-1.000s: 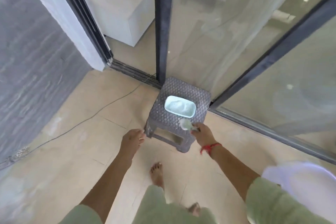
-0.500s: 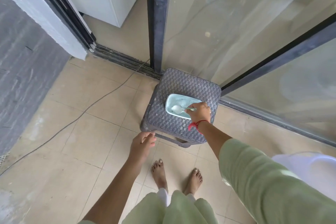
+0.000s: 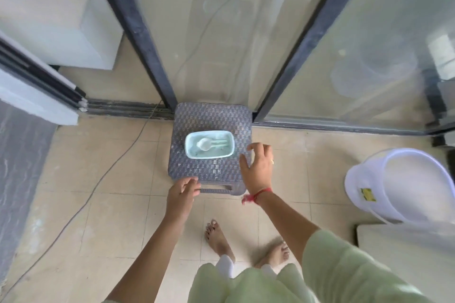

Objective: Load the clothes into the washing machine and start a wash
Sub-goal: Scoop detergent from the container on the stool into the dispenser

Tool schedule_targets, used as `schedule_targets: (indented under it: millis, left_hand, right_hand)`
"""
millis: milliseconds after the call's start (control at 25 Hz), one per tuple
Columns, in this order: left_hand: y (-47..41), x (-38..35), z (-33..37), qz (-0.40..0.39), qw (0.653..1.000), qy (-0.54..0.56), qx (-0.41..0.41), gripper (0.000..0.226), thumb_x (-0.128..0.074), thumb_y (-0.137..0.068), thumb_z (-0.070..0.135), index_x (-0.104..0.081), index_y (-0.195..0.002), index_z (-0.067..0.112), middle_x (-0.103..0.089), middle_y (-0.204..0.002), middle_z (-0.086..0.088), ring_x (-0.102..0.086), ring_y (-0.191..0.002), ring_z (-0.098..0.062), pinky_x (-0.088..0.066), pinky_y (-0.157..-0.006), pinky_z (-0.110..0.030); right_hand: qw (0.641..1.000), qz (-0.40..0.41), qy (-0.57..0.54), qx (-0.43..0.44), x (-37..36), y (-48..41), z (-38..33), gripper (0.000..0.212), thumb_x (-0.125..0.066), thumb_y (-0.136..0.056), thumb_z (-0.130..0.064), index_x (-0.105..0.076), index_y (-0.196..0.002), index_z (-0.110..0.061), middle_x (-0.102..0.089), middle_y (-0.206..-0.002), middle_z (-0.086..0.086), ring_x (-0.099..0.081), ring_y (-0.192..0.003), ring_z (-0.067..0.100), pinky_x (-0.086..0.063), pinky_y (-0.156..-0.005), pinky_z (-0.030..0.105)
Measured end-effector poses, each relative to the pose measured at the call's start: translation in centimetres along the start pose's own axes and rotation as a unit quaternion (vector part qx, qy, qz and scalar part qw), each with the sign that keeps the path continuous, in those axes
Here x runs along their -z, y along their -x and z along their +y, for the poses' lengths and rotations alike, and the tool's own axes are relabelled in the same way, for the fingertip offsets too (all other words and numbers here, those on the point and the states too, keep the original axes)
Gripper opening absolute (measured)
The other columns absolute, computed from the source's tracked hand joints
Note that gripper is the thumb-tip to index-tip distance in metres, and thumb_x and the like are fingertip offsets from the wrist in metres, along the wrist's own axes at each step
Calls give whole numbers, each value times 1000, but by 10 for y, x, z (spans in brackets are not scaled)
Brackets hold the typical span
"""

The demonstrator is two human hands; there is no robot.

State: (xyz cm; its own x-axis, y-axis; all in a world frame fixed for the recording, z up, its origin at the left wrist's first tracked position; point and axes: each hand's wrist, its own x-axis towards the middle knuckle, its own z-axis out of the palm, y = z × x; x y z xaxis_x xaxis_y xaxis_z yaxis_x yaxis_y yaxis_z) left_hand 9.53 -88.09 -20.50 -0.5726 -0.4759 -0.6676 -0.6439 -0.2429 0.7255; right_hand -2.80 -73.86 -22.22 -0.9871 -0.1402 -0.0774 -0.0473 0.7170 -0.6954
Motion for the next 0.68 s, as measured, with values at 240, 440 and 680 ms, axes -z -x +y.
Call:
schedule_targets:
  millis: [240,440,680]
  left_hand:
    - [83,-105,62,-135,986,-38,-94,17,-50,-96,19,-59,-108,10,-66,-95,-1,-62,-88,-10,-48,-69,-15]
    - [201,-241,58,-279,942,-97,-159,11,-49,-96,12,-59,-93,12,-64,-89,-5,-59,-84,-14,-47,-65,-7]
    - [345,-407,24,-477,836,-191,-193,15,-46,-97,21,-61,-95,22,-67,-94,1,-61,-88,-10,-43,-78,-25]
  right_hand:
    - [981,184,-60,3,170,103,39,32,-56,-80,-24,-55,-112,-16,-47,-109,-2,-42,-106,9,-33,-93,25]
    - [950,307,-42,-42,322,190,112,29,-53,-80,-29,-51,-109,-30,-46,-108,-5,-40,-108,4,-37,-97,36]
    - [851,502,-44,-147,456,292,207,23,-56,-82,-30,-58,-105,-24,-43,-108,-12,-43,-110,5,-45,-87,50]
